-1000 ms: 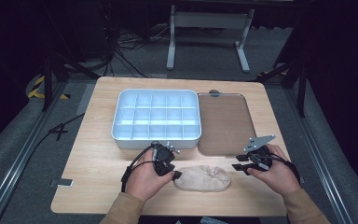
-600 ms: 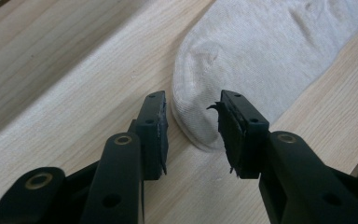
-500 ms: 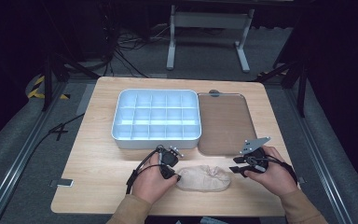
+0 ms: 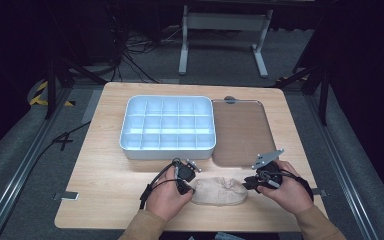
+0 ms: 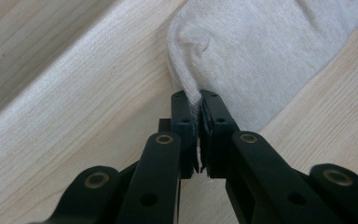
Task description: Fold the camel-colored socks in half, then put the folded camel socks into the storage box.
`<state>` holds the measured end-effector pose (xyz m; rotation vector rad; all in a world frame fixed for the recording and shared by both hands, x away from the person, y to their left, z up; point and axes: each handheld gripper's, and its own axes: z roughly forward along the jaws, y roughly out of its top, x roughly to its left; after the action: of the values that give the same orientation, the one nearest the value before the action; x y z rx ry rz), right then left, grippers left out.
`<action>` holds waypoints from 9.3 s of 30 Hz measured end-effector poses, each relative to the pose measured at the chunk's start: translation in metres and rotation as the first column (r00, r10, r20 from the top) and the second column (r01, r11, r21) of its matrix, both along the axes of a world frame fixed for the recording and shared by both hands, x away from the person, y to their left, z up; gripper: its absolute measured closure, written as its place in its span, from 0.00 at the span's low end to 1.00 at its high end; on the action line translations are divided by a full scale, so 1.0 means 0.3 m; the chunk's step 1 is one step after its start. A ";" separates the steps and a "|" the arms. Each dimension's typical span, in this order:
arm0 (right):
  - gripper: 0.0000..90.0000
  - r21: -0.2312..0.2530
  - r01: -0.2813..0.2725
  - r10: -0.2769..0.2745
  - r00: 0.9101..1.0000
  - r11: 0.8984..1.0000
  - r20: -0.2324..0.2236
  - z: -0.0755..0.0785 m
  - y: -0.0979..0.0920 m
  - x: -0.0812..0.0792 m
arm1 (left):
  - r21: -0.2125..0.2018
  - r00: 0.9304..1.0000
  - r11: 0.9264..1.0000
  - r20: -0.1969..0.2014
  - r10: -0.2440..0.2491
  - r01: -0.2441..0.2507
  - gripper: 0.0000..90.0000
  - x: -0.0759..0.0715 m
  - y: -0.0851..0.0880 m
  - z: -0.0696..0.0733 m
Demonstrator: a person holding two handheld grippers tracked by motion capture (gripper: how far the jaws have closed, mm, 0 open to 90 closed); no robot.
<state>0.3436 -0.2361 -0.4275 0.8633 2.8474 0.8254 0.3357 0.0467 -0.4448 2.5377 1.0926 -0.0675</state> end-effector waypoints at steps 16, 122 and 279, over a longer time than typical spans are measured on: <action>0.99 -0.052 -0.086 0.084 0.996 0.995 -0.030 -0.059 0.085 -0.035 | 0.000 1.000 1.000 0.005 0.007 -0.007 0.95 0.004 0.024 0.025; 0.99 0.068 -0.077 0.070 0.992 0.995 0.102 -0.122 0.110 -0.068 | -0.058 0.987 0.986 -0.044 -0.156 0.154 0.91 0.065 -0.270 0.069; 0.89 0.143 -0.032 0.006 0.985 0.989 0.175 -0.125 0.187 -0.046 | -0.113 0.959 0.954 0.099 -0.266 0.276 0.81 0.019 0.037 0.027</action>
<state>0.3297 -0.1802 -0.4648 0.7381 2.6751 1.0663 0.3415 0.0580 -0.4367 2.5339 0.6799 -0.0996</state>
